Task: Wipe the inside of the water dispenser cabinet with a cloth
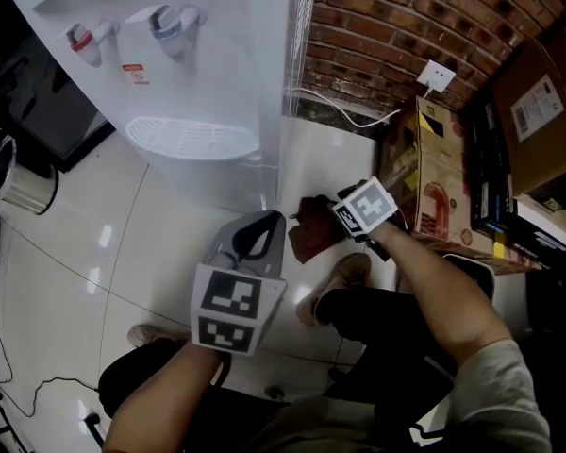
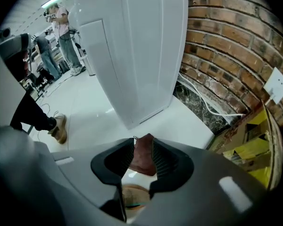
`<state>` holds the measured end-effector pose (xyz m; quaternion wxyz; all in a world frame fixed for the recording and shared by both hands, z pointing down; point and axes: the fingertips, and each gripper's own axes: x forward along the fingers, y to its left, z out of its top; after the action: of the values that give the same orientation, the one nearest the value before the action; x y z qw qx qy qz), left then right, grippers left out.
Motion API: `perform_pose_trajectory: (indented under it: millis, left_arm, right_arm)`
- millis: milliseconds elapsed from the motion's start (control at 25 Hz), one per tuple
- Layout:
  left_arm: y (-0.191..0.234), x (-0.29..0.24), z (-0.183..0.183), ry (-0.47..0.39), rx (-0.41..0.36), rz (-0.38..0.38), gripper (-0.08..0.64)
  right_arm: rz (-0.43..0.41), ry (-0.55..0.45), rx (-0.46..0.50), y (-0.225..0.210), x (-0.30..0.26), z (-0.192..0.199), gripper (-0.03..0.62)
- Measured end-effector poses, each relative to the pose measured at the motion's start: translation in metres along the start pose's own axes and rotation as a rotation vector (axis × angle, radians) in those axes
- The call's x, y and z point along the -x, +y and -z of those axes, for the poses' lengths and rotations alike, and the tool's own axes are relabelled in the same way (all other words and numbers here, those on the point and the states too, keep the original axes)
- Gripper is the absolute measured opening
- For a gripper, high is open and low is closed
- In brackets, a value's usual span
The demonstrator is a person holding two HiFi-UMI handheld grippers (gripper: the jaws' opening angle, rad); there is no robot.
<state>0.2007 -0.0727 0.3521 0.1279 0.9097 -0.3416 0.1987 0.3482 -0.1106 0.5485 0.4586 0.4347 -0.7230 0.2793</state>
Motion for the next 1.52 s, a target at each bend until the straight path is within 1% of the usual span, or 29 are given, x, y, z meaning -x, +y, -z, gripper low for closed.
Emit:
perform_pose_trajectory:
  millis: [80, 200, 360, 440, 520, 600, 680, 760, 800, 840, 880, 960, 1040, 1120, 1200, 1240, 1320, 1440, 1520]
  left_arm:
    - [0.001, -0.005, 0.001, 0.005, 0.002, 0.001, 0.0]
    - [0.0, -0.011, -0.003, 0.0, 0.0, 0.01, 0.0]
    - [-0.007, -0.012, -0.017, -0.035, -0.007, 0.016, 0.0]
    - [-0.01, -0.007, -0.026, -0.062, -0.011, 0.014, 0.0]
    - [-0.01, 0.001, -0.034, -0.086, -0.01, 0.005, 0.0]
    - [-0.007, 0.011, -0.039, -0.103, -0.004, -0.01, 0.0]
    - [-0.003, 0.02, -0.044, -0.122, 0.004, -0.031, 0.0]
    - [0.003, 0.03, -0.051, -0.149, 0.017, -0.056, 0.0]
    - [0.007, 0.036, -0.055, -0.164, 0.026, -0.07, 0.0]
    - [0.012, 0.042, -0.058, -0.18, 0.038, -0.085, 0.0]
    - [0.018, 0.048, -0.062, -0.197, 0.05, -0.1, 0.0]
    - [0.03, 0.06, -0.069, -0.236, 0.076, -0.134, 0.0]
    - [0.04, 0.071, -0.076, -0.274, 0.098, -0.168, 0.0]
    - [0.047, 0.081, -0.085, -0.303, 0.111, -0.19, 0.0]
    - [0.051, 0.088, -0.09, -0.322, 0.129, -0.198, 0.0]
    - [0.051, 0.09, -0.092, -0.329, 0.132, -0.199, 0.0]
    - [0.048, 0.089, -0.095, -0.339, 0.125, -0.189, 0.0]
    - [0.036, 0.083, -0.098, -0.33, 0.088, -0.155, 0.0]
    - [0.026, 0.076, -0.097, -0.311, 0.064, -0.121, 0.0]
  right_arm:
    - [-0.006, -0.02, -0.008, -0.001, 0.004, -0.007, 0.13]
    - [-0.013, -0.085, -0.049, -0.001, 0.018, -0.023, 0.108]
    - [0.012, -0.146, -0.078, -0.006, 0.045, -0.034, 0.085]
    - [0.026, -0.202, -0.101, -0.01, 0.068, -0.044, 0.075]
    - [0.039, -0.295, -0.131, -0.014, 0.101, -0.059, 0.06]
    - [0.069, -0.416, -0.157, -0.015, 0.144, -0.077, 0.045]
    - [0.093, -0.582, -0.206, -0.013, 0.199, -0.098, 0.017]
    - [0.086, -0.774, -0.288, -0.006, 0.256, -0.119, 0.014]
    - [0.082, -0.852, -0.319, 0.0, 0.279, -0.125, 0.014]
    - [0.083, -0.905, -0.335, 0.008, 0.296, -0.127, 0.014]
    - [0.086, -0.934, -0.342, 0.017, 0.306, -0.126, 0.014]
    - [0.074, -0.949, -0.358, 0.035, 0.311, -0.121, 0.014]
    - [0.04, -0.946, -0.367, 0.051, 0.308, -0.122, 0.014]
    - [0.035, -0.941, -0.32, 0.061, 0.305, -0.129, 0.014]
    - [0.062, -0.926, -0.253, 0.064, 0.302, -0.134, 0.014]
    - [0.071, -0.918, -0.239, 0.063, 0.3, -0.134, 0.014]
    - [0.076, -0.913, -0.256, 0.058, 0.3, -0.13, 0.014]
    - [0.092, -0.92, -0.294, 0.048, 0.304, -0.123, 0.014]
    - [0.108, -0.914, -0.297, 0.045, 0.305, -0.117, 0.014]
